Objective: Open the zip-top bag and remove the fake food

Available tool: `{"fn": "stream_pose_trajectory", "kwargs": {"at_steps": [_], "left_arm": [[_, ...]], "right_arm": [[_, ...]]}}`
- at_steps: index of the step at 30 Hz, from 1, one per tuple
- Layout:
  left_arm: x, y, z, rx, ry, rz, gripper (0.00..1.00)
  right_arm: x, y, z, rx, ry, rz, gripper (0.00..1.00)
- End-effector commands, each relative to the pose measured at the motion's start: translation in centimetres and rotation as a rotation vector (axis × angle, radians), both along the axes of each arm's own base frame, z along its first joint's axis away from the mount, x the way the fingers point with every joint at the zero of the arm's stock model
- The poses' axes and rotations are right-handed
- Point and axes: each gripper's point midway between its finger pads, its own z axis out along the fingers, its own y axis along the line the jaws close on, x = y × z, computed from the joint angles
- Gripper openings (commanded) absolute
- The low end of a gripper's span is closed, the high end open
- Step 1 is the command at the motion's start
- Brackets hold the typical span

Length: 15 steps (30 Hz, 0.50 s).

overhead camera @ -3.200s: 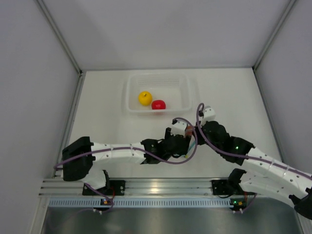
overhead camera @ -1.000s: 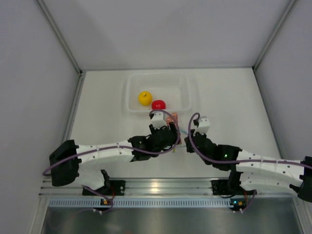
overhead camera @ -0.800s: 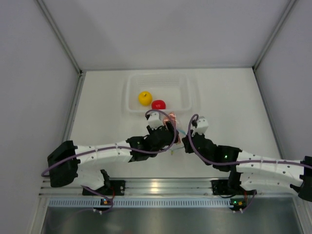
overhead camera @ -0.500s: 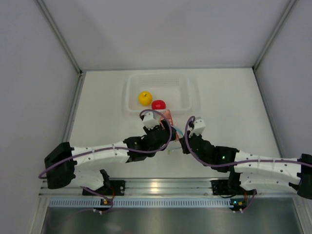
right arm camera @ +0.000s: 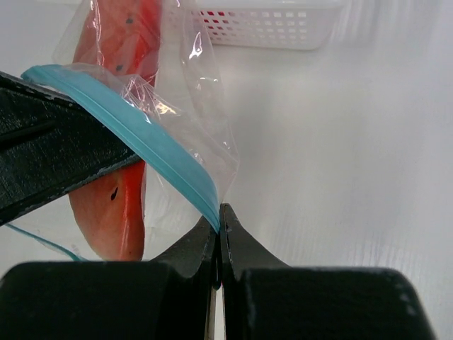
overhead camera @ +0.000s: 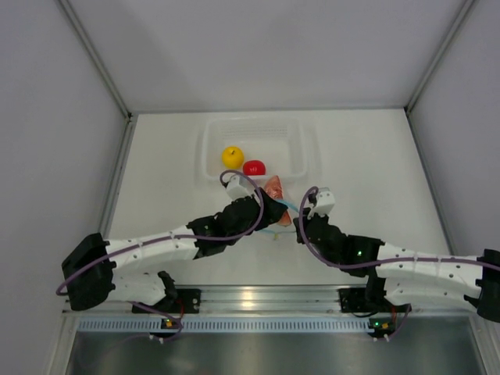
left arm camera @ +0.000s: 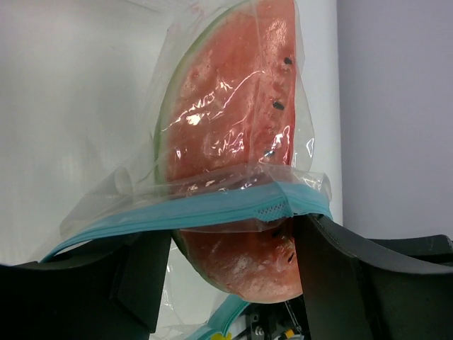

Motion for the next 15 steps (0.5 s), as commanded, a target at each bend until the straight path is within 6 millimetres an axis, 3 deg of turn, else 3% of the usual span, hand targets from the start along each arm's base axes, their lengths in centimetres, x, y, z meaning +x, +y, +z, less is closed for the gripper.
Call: {"fn": "stream_pose_trajectory", "kwargs": {"at_steps": [1, 8, 15], "left_arm": [[-0.7, -1.1, 3.0, -0.123, -0.032, -0.076, 0.0], [-2.6, -0.9, 2.8, -0.213, 0.006, -0.133, 0.0], [-3.2, -1.3, 4.5, -0.275, -0.01, -0.174, 0.0]], "right_arm": [[1.0, 0.5, 2.3, 0.037, -0.074, 0.011, 0.0], [2.0, 0.0, 3.5, 0.014, -0.123, -0.017, 0.0], [1.3, 3.3, 3.8, 0.021, -0.142, 0.154, 0.0]]}}
